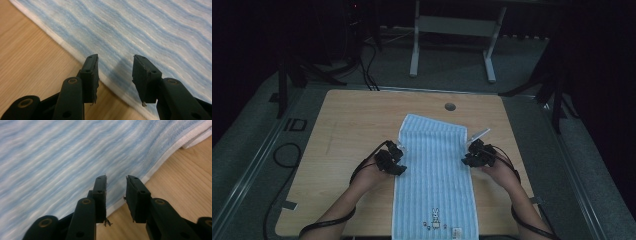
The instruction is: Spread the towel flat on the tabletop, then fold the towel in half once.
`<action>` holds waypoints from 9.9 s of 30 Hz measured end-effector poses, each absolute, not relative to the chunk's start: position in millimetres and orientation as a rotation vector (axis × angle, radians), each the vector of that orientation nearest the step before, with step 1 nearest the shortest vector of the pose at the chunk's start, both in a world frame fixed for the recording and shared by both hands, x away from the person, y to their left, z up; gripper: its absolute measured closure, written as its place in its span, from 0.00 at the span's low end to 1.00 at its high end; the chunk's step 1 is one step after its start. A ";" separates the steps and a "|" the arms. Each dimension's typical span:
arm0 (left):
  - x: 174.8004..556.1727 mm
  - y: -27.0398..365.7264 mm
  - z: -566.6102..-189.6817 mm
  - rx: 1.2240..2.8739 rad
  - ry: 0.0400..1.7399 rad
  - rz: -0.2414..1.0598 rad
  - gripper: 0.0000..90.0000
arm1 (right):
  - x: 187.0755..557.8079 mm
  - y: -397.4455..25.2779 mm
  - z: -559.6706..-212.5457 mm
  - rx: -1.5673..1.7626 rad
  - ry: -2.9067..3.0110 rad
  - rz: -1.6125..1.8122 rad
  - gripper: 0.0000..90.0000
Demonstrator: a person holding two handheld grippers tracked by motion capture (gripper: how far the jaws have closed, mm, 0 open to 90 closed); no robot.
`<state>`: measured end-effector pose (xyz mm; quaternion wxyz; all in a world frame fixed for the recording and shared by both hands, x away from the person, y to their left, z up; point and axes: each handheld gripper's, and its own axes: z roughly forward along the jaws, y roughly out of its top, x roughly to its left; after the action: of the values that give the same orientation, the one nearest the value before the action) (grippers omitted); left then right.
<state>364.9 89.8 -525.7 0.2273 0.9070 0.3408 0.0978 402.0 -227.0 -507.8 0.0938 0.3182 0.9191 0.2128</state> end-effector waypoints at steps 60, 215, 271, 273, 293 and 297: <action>400.1 65.5 -531.5 2.489 0.931 0.176 0.54 | 435.8 -231.7 -525.3 1.122 2.693 0.596 0.84; 517.8 93.0 -535.0 2.295 1.276 0.259 0.49 | 538.6 -217.0 -513.1 1.435 2.503 0.526 0.58; 309.4 134.7 -479.8 2.072 0.958 0.166 0.97 | 339.1 -232.1 -450.6 0.891 2.522 0.953 0.97; 302.4 131.2 -495.4 2.121 0.956 0.142 0.97 | 331.9 -232.7 -465.7 0.908 2.547 0.941 0.97; 226.8 136.3 -493.0 2.220 0.749 0.019 0.58 | 253.6 -267.1 -467.1 0.829 2.663 1.208 0.73; 211.0 147.8 -510.4 2.209 0.791 -0.088 0.48 | 233.1 -286.0 -492.4 0.949 2.700 1.060 0.63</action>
<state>211.0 147.8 -510.4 0.3864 0.8677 0.3107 -0.0347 233.1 -286.0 -492.4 0.0449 0.3108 0.8837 0.3470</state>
